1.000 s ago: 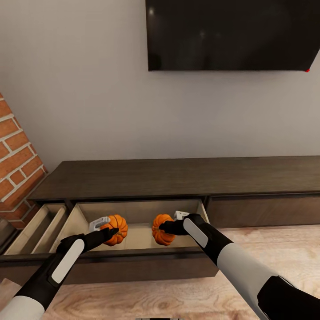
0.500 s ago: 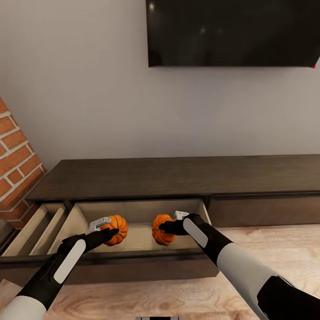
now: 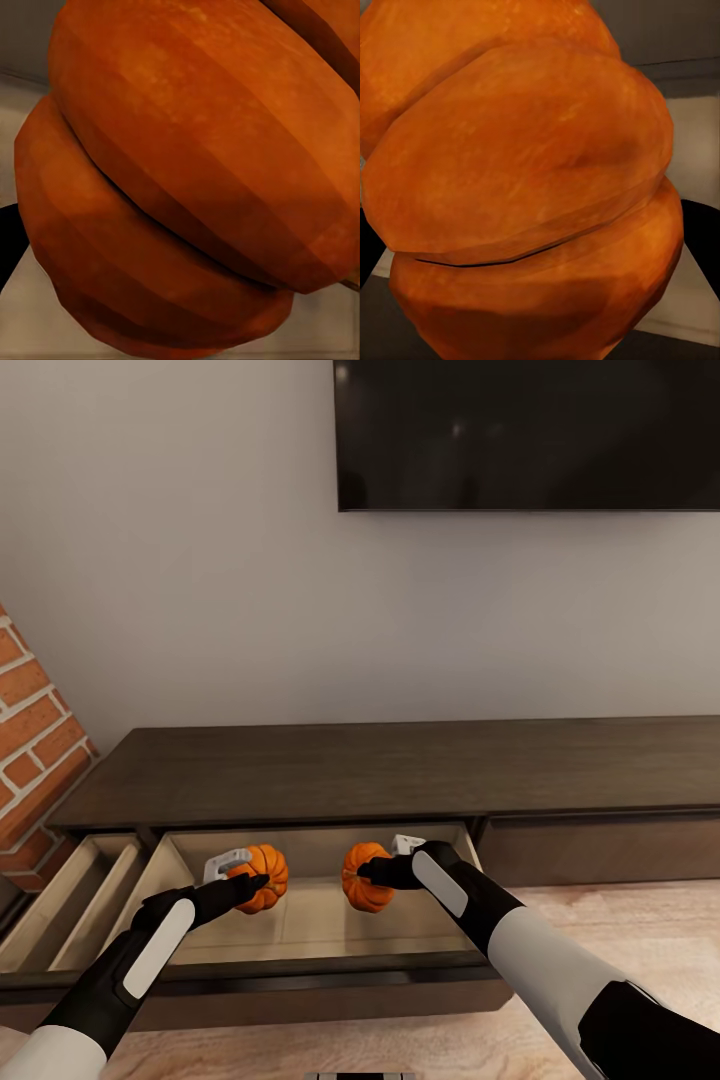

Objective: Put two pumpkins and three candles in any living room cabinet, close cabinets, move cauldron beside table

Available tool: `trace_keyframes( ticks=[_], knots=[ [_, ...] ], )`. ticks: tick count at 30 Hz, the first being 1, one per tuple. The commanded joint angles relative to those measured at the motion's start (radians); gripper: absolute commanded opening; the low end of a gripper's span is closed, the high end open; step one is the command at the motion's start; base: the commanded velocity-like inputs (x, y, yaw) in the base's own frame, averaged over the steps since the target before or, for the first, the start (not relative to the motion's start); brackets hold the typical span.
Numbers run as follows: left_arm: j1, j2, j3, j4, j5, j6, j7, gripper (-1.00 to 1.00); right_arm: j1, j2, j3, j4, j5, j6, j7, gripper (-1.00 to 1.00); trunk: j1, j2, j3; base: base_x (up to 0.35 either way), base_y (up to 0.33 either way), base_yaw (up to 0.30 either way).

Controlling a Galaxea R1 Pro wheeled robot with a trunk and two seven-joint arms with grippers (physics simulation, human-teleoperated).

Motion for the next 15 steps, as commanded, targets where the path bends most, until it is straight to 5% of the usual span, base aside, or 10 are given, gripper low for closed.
trace_keyframes(
  ticks=[1, 15],
  knots=[
    [-0.001, 0.001, -0.003, -0.001, 0.01, 0.002, 0.011, -1.0, -0.001, -0.001, 0.004, -0.002, -0.011, 0.0, -0.012, -1.0, 0.0, 0.0, -0.001, 0.016, 0.002, 0.0],
    [-0.001, 0.001, -0.005, 0.011, 0.009, 0.002, 0.011, -1.0, -0.001, 0.0, 0.004, 0.015, -0.011, 0.0, -0.012, -1.0, 0.001, -0.001, -0.013, 0.002, 0.0, 0.0]
  ],
)
